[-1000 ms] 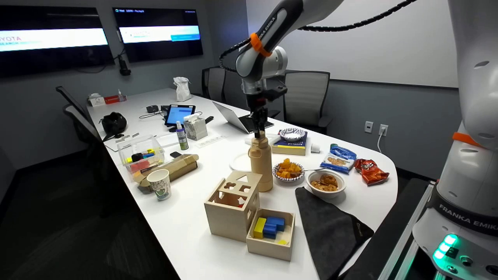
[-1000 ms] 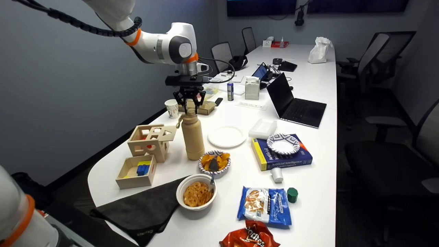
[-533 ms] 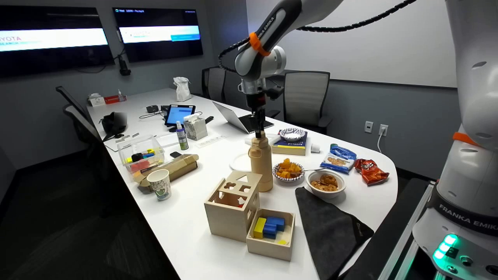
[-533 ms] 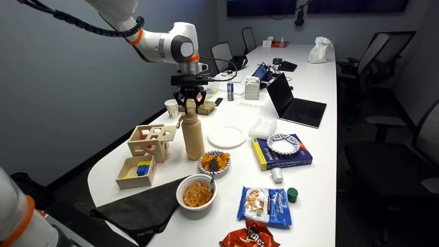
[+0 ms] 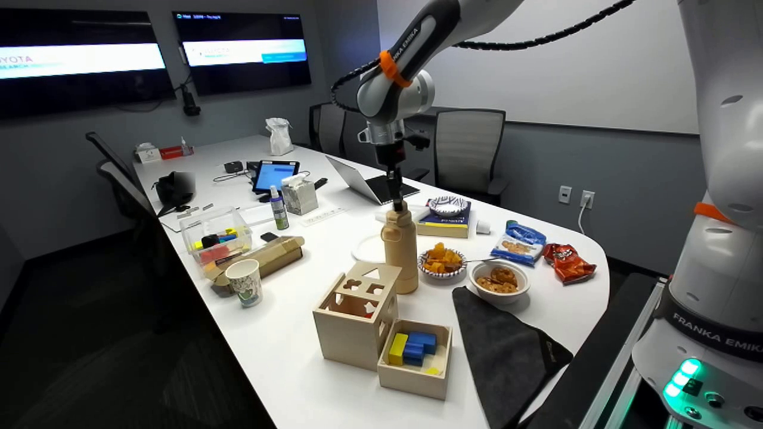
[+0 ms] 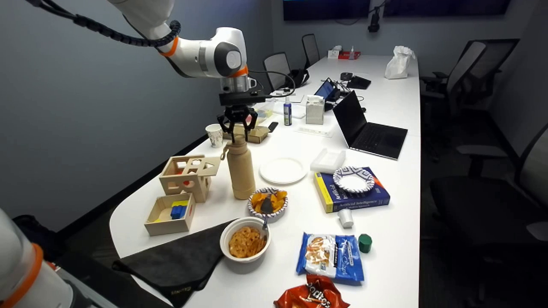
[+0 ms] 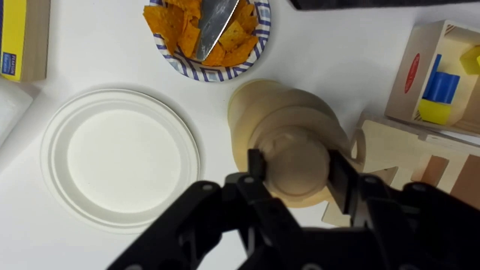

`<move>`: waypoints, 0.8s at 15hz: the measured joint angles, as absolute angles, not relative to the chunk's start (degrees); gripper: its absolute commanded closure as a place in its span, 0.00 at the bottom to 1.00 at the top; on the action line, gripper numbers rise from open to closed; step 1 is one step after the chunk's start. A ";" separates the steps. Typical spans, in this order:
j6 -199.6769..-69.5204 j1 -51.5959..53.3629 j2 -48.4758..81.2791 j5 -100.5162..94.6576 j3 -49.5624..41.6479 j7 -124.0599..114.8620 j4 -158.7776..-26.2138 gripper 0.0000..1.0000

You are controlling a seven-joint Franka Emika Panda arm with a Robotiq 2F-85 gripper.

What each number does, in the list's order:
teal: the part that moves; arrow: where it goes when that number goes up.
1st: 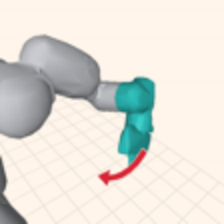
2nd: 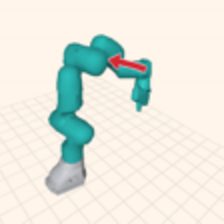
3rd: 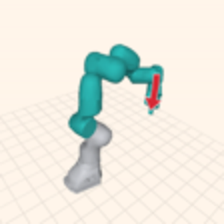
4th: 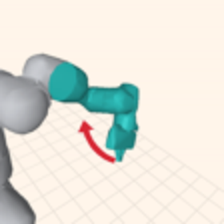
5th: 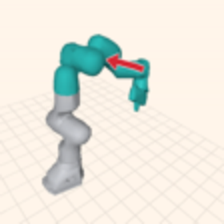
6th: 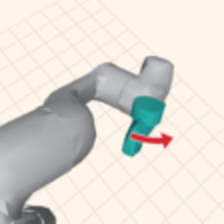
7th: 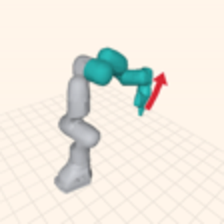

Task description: Twist the lid on the bottle

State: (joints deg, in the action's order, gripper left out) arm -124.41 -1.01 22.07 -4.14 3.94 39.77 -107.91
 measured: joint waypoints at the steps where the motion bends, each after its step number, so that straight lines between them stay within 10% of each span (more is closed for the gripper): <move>1: -124.41 -1.03 22.08 -4.14 4.06 41.39 -107.90 0.79; 12: -124.29 -1.19 22.11 -4.25 4.24 57.76 -107.79 0.79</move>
